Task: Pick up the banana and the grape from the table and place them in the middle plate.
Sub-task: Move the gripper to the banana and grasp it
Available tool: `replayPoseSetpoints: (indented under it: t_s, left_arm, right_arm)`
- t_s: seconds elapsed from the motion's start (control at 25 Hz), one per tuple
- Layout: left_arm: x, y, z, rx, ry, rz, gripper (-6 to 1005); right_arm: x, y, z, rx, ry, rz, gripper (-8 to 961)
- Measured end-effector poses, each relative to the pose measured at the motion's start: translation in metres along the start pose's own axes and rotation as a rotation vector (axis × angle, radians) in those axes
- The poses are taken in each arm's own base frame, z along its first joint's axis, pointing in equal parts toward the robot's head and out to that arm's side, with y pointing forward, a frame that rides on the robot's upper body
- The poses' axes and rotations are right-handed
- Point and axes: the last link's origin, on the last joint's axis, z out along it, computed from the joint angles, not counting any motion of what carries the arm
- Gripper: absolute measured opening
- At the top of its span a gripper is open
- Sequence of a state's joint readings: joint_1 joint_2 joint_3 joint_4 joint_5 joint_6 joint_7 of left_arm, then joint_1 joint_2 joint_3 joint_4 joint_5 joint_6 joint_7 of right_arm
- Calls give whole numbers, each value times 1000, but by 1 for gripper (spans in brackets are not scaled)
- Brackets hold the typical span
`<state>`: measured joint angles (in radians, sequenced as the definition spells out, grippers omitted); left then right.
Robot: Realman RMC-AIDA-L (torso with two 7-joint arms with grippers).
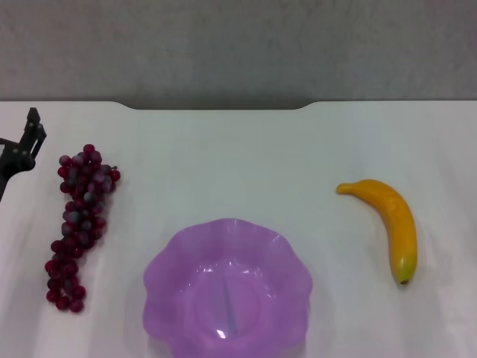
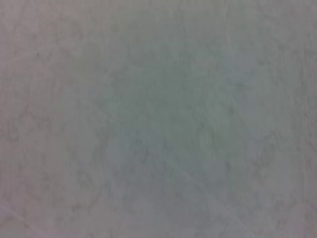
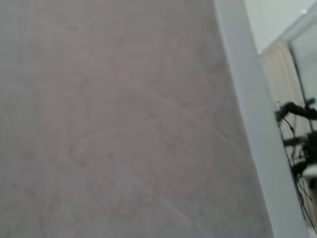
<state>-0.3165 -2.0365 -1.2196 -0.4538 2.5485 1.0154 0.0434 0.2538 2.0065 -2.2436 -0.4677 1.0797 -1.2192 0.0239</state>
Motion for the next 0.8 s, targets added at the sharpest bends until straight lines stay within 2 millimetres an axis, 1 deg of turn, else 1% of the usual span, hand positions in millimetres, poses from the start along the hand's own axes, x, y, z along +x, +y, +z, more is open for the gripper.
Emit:
replayPoseSetpoints:
  t_s: [0.12,0.2,0.32,0.56,0.68,0.8]
  left_arm:
    - [0,0,0,-1,2,-1,673]
    - [0,1,0,-3,3,1,751]
    - [0,0,-1,-2,1,1,867]
    - [-3,-1,-5,-1,-8,5,892]
    - [-4,-1,-8,-4,-13,9,893]
    - [-4,-1,-9,-2,-12,7,893]
  right_arm:
    - [4,-5,-1,14,27,33,899]
    - [6,-6,-2,11,40,33,898]
    - [9,-1,-6,-22,58,31,897]
    - [8,11,-19,-80,42,49,889]
    - [4,11,-29,-96,41,72,871]
    - [-5,10,-33,-128,45,77,854]
